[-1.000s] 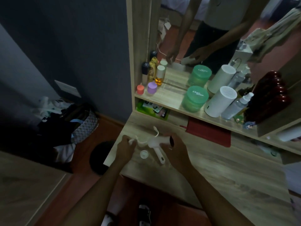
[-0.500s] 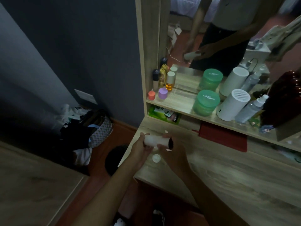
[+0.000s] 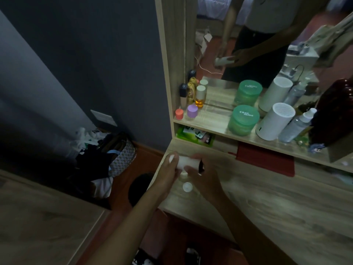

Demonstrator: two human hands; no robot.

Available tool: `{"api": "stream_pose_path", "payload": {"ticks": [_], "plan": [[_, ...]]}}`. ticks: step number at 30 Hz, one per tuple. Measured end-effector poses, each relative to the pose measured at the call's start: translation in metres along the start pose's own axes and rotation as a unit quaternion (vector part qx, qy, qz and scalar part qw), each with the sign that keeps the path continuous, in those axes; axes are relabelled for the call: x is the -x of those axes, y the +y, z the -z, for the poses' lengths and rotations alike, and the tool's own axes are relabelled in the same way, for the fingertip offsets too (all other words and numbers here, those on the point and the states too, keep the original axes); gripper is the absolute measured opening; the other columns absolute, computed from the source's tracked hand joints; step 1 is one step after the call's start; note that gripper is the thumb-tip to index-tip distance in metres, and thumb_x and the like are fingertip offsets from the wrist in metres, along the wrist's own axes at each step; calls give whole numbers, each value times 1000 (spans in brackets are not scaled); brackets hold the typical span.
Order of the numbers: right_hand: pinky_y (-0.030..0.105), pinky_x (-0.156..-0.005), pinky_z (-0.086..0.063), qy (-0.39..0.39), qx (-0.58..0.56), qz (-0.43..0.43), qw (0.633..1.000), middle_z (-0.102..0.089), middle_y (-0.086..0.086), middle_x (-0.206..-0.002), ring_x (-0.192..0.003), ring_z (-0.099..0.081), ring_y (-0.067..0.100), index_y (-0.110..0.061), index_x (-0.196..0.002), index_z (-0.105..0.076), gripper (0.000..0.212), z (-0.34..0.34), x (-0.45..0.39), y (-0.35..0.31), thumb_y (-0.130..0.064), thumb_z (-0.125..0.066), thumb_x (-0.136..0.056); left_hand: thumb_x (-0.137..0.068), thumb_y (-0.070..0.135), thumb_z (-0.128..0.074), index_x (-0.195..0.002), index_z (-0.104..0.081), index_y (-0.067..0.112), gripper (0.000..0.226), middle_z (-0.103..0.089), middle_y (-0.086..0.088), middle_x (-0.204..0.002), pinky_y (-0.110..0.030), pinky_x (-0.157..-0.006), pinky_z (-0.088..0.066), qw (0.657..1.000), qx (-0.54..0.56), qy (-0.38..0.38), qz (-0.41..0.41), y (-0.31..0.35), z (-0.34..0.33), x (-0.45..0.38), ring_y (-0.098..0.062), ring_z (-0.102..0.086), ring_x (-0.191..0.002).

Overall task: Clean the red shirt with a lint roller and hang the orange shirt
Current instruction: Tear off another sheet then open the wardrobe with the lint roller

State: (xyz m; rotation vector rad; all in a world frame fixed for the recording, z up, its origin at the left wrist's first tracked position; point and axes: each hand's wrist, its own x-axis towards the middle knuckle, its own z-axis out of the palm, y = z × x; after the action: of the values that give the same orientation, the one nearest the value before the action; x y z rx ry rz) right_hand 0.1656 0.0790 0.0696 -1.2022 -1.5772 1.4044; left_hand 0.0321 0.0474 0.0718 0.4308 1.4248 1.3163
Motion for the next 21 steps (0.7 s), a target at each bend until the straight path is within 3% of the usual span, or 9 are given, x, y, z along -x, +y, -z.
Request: {"api": "stream_pose_path", "payload": {"ticks": [3,4,6,7,9,11,17,19,21], "plan": [[13,-68,-53,4,-51,-31,998,-53,-25,-107,-90,-63,-11,-28,-128,-48,35,-3,-3,13,-13,-55,-98,-100,28,-43,-126,-54,15,31,-60,-13,-121,-40,-88,-51,996,-26,81,-22,4,1,-8,-27,-60,-109],[12,-63,-50,32,-34,-51,998,-56,-23,-103,-88,-65,-5,-21,-127,-51,30,-3,-2,21,-11,-51,-99,-100,27,-43,-125,-54,13,31,-61,-14,-118,-39,-84,-52,993,-30,111,-24,7,2,-11,-27,-61,-104],[21,-64,-48,82,91,-84,989,-64,-8,-91,-88,-67,18,-13,-108,-61,16,-5,-2,41,-18,-47,-101,-100,27,-42,-120,-54,12,28,-61,-14,-113,-36,-79,-53,989,-11,147,-23,10,3,-13,-24,-61,-97],[26,-68,-48,63,188,-79,977,-66,0,-93,-90,-65,24,-11,-103,-62,19,-7,-2,54,-21,-46,-101,-100,27,-43,-120,-54,12,27,-61,-13,-112,-35,-78,-53,988,3,155,-20,11,5,-13,-23,-61,-97],[32,-77,-47,-29,340,-59,938,-62,6,-105,-97,-61,25,-13,-108,-61,21,-16,0,79,-24,-47,-98,-100,28,-43,-122,-52,14,28,-61,-10,-109,-34,-81,-53,986,17,164,-13,12,11,-11,-21,-60,-98],[31,-79,-48,-49,389,-40,919,-56,3,-111,-100,-59,20,-18,-114,-58,24,-24,2,95,-28,-51,-93,-100,28,-44,-115,-53,18,20,-60,-6,-102,-36,-83,-53,985,22,173,-9,9,18,-9,-18,-60,-93],[38,-77,-60,-111,415,18,903,-72,14,-102,-91,-72,26,-4,-103,-71,42,-42,0,127,-14,-86,-65,-99,29,-47,-124,-54,14,30,-62,-4,-99,-40,-88,-53,974,47,218,27,-1,38,-4,-20,-61,-94],[37,-80,-58,-106,408,28,906,-69,14,-108,-95,-69,29,-6,-108,-68,26,-38,-4,124,-14,-67,-83,-98,31,-48,-128,-53,13,36,-62,-8,-106,-40,-90,-53,973,40,226,33,-3,43,-2,-23,-61,-100],[38,-85,-55,-86,385,40,918,-64,13,-113,-101,-65,30,-9,-117,-61,28,-36,-6,117,-16,-53,-91,-98,32,-48,-131,-52,13,38,-62,-10,-111,-42,-93,-52,972,34,227,38,-5,47,0,-25,-61,-105]]}}
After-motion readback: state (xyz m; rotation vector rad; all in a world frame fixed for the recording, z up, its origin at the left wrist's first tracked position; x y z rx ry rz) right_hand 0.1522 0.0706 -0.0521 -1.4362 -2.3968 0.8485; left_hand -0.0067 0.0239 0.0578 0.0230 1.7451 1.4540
